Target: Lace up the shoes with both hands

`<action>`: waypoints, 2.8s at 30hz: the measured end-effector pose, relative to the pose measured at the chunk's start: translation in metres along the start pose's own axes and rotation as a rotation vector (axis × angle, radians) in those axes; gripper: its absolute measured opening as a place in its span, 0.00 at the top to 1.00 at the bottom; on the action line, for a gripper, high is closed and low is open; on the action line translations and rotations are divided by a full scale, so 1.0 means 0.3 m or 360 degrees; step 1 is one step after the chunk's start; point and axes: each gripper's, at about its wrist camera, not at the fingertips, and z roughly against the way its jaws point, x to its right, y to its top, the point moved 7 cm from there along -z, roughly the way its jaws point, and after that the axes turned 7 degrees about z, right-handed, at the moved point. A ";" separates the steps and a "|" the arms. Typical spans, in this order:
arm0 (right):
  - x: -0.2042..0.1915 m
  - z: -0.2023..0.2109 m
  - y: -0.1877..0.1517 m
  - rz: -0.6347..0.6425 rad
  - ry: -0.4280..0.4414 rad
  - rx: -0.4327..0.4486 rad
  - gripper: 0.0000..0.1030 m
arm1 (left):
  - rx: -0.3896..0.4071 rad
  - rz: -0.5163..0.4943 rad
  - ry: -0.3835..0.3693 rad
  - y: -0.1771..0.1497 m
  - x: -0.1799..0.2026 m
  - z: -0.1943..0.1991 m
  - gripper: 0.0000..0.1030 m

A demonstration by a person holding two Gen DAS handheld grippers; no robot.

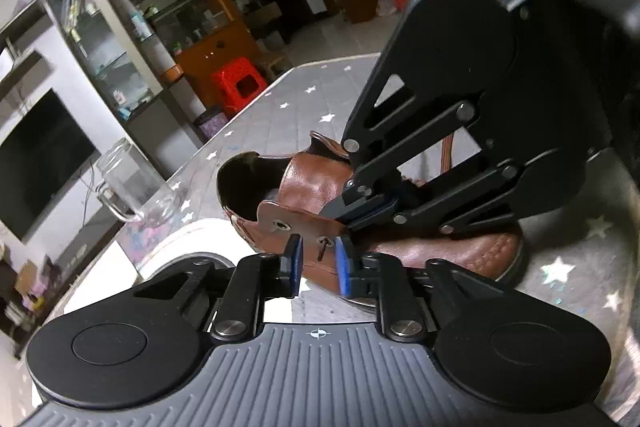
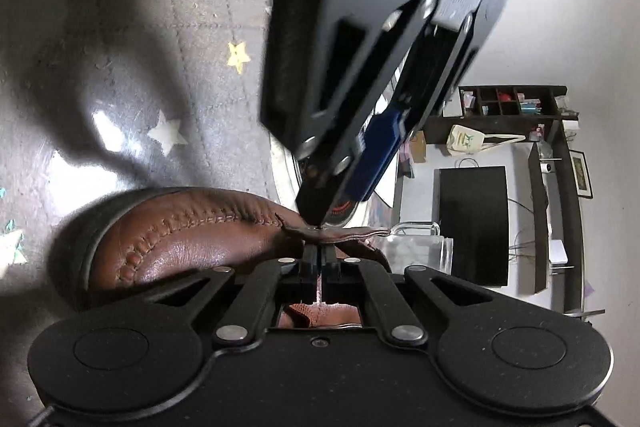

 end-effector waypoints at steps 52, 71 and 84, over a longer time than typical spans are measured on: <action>0.003 0.140 -0.047 -0.0882 -0.0167 -0.0159 0.49 | -0.0192 0.0828 0.0821 -0.318 -0.323 0.223 0.64; -0.034 0.131 -0.322 -0.1506 0.0670 -0.0016 0.54 | -0.0270 0.0856 0.0806 -0.392 -0.260 0.196 0.47; -0.038 0.081 -0.412 -0.1790 0.1058 0.0075 0.82 | -0.0320 0.0822 0.0797 -0.371 -0.242 0.144 0.46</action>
